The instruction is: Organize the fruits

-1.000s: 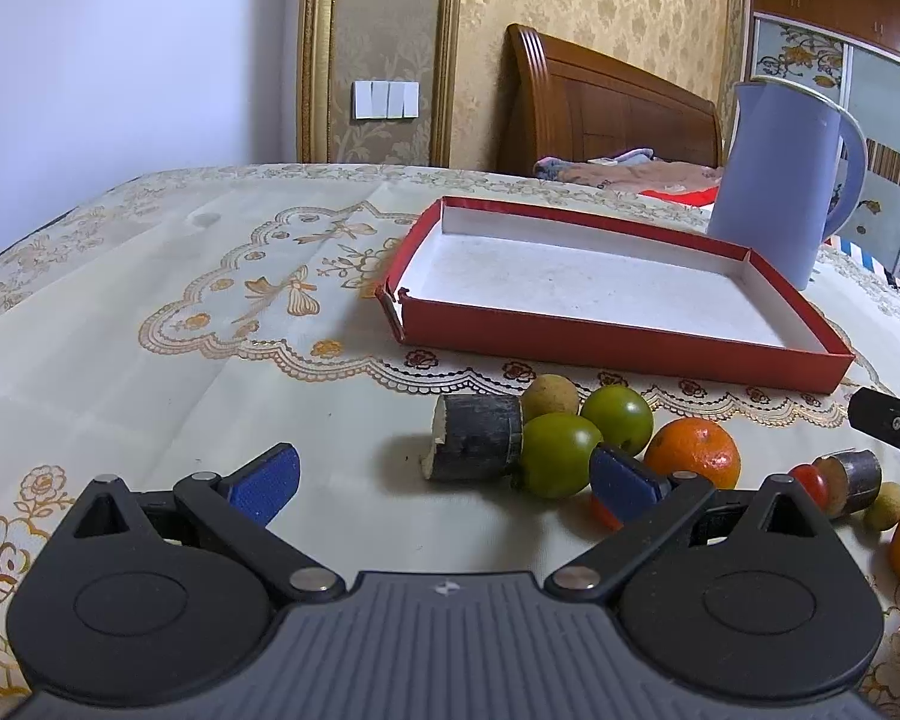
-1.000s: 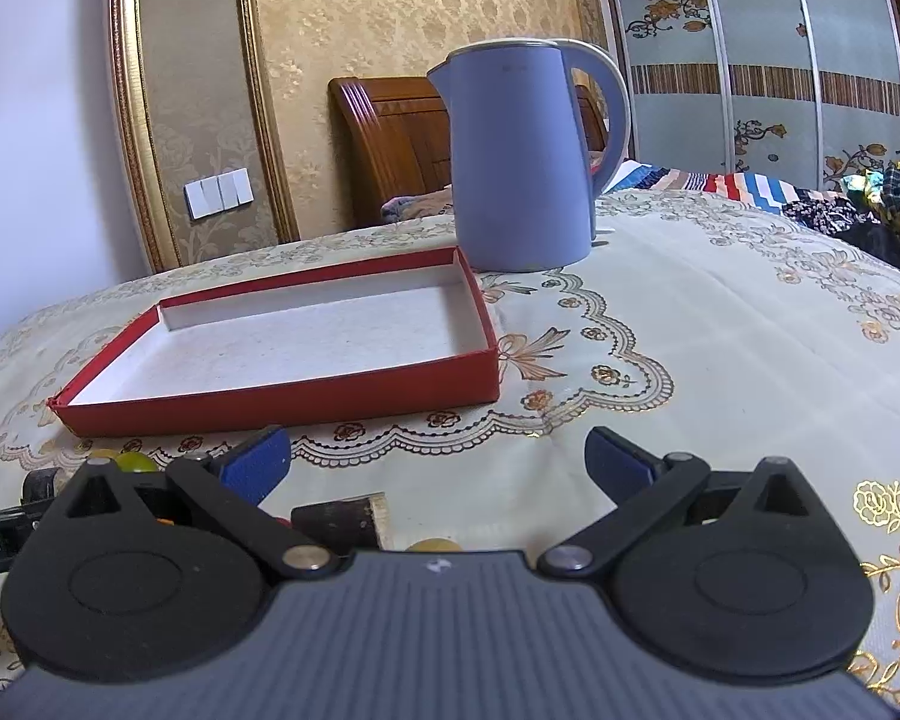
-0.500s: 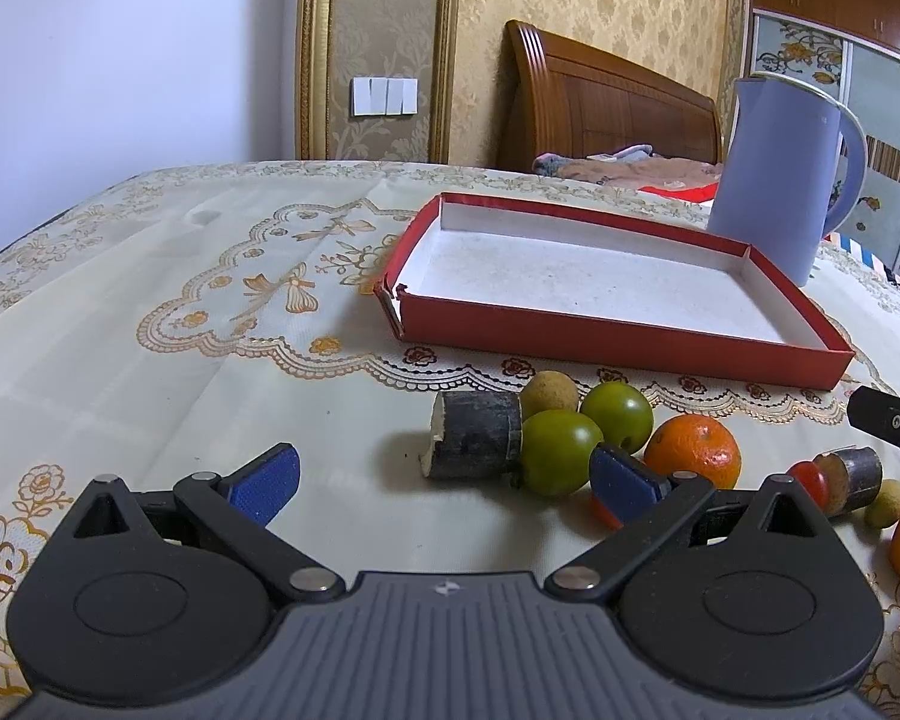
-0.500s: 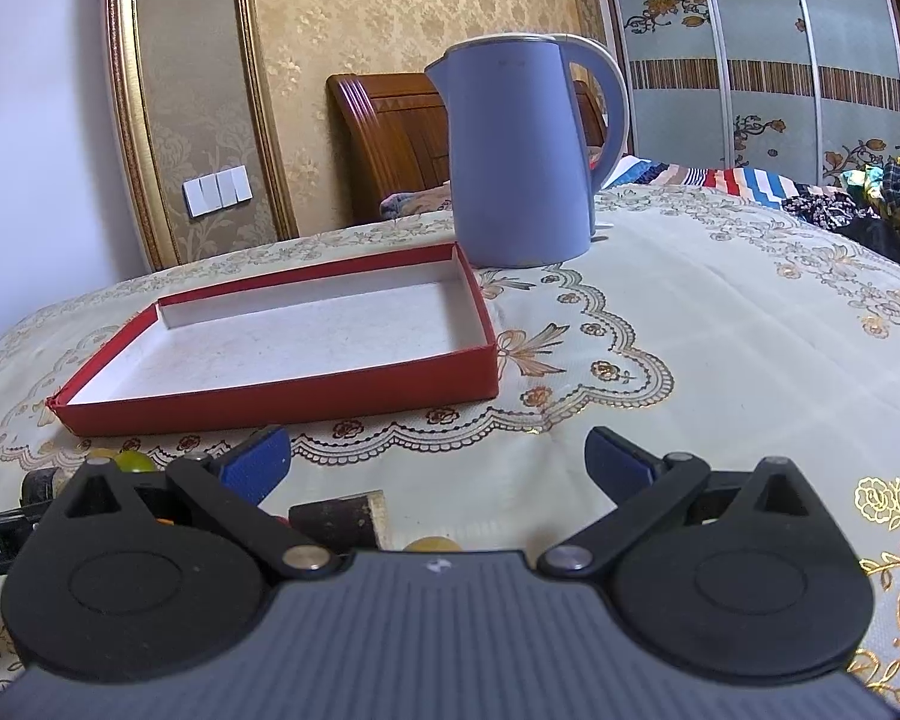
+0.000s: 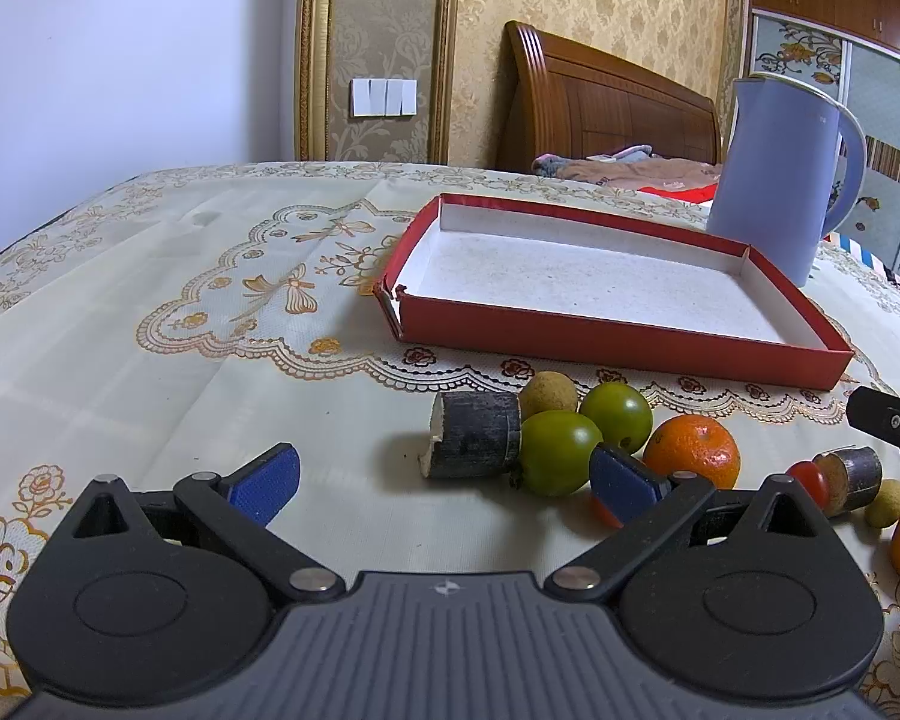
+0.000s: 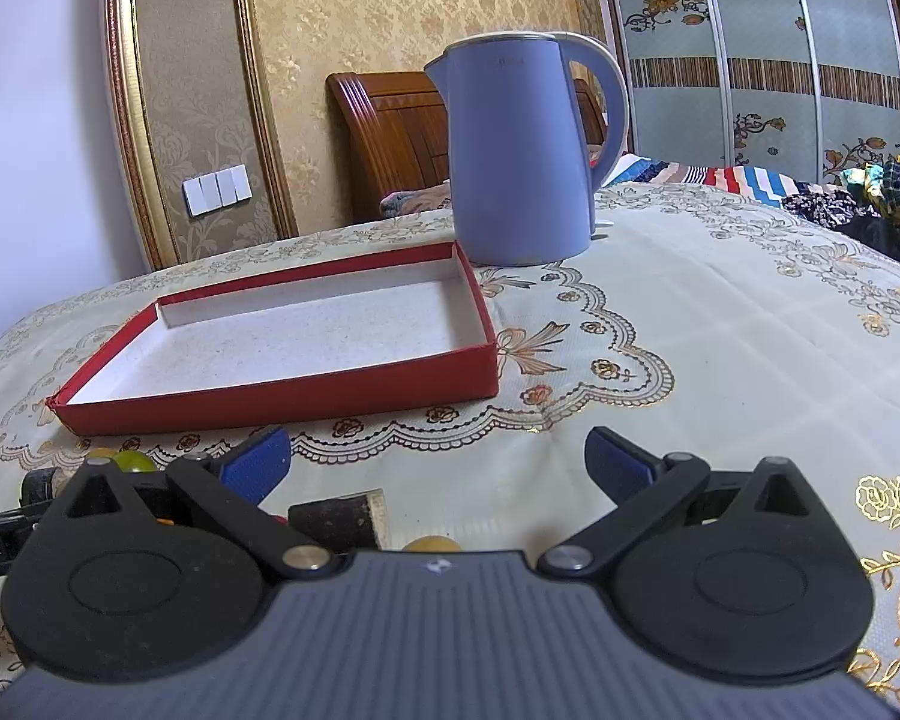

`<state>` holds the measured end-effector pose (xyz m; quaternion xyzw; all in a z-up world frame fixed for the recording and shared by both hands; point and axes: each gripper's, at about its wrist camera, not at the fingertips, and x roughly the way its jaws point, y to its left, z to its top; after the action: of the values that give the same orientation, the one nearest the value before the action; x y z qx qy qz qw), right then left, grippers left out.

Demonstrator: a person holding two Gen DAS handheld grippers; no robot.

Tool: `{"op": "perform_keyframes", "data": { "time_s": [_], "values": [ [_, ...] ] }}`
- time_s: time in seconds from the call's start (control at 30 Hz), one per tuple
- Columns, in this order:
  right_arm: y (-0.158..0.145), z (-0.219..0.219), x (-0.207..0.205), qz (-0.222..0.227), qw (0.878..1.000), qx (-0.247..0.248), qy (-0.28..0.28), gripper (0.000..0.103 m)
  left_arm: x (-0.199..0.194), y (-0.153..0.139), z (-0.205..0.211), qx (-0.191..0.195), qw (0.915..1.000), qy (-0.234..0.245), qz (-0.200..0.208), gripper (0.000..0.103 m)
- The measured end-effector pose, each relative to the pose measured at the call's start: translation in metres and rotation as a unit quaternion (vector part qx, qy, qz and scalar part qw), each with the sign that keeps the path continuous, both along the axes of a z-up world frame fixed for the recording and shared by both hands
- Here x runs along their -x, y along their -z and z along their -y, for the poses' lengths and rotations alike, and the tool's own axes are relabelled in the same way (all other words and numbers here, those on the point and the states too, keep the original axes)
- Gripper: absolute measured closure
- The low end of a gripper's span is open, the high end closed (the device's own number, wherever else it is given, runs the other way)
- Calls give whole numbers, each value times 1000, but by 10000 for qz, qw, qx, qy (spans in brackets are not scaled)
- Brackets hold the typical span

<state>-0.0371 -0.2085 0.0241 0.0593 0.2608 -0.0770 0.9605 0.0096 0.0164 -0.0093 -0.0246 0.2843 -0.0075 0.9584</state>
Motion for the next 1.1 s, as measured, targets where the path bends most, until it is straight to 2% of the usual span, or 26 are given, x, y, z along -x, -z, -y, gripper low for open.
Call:
{"op": "perform_keyframes", "data": {
  "time_s": [0.4,0.53,0.67,0.77,0.9,1.0,1.1],
  "values": [
    [0,0,0,10,10000,-14,-4,0,1,0,0,1,10000,8,16,0],
    [-2,8,4,56,9997,-237,-86,0,4,-1,-1,35,9999,38,123,0],
    [-7,18,14,-62,9992,-8,-398,0,7,-3,-4,126,9997,28,225,0],
    [-14,31,27,-57,9990,228,-387,0,6,-4,-3,131,9997,33,198,0],
    [-15,39,32,-356,9972,235,-616,0,6,-4,-2,121,9997,69,197,0],
    [-13,38,43,-385,9960,404,-695,0,5,-4,-3,136,9997,53,174,0],
    [-12,38,59,-345,9952,256,-882,0,6,-4,-3,142,9998,52,160,0]
  ]
}}
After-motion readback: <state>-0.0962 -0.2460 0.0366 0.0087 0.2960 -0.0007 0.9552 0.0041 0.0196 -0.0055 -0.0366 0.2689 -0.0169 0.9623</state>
